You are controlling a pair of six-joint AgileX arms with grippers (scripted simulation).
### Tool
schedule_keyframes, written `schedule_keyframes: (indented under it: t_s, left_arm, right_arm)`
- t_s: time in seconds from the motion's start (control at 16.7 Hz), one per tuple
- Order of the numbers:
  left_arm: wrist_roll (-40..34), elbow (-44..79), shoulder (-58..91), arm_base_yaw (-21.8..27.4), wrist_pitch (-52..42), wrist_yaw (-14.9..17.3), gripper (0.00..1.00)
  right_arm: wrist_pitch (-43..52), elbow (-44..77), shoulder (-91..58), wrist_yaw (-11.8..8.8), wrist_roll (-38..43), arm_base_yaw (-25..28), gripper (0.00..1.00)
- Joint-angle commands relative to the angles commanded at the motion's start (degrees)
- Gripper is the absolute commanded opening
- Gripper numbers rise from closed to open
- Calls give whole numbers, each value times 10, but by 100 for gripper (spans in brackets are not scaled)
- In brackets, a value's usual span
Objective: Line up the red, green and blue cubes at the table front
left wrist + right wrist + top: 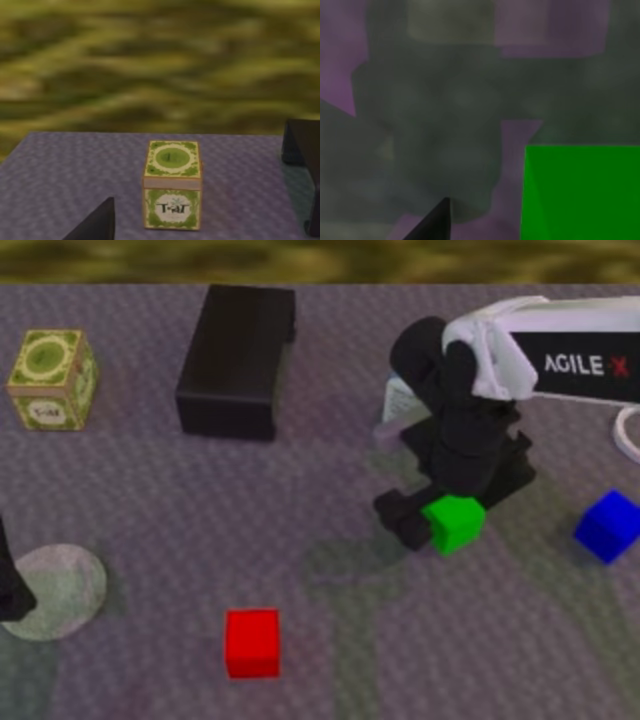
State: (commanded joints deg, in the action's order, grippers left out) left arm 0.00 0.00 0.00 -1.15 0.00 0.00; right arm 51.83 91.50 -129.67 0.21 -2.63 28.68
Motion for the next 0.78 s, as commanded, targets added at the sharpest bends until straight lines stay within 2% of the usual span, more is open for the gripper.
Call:
schedule_keyframes:
  t_s: [0.54,0.78]
  left_arm:
    - [0,0,0,0,0,0,100]
    - [0,0,0,0,0,0,100]
  right_arm:
    - [0,0,0,0,0,0,2]
    - [0,0,0,0,0,0,0]
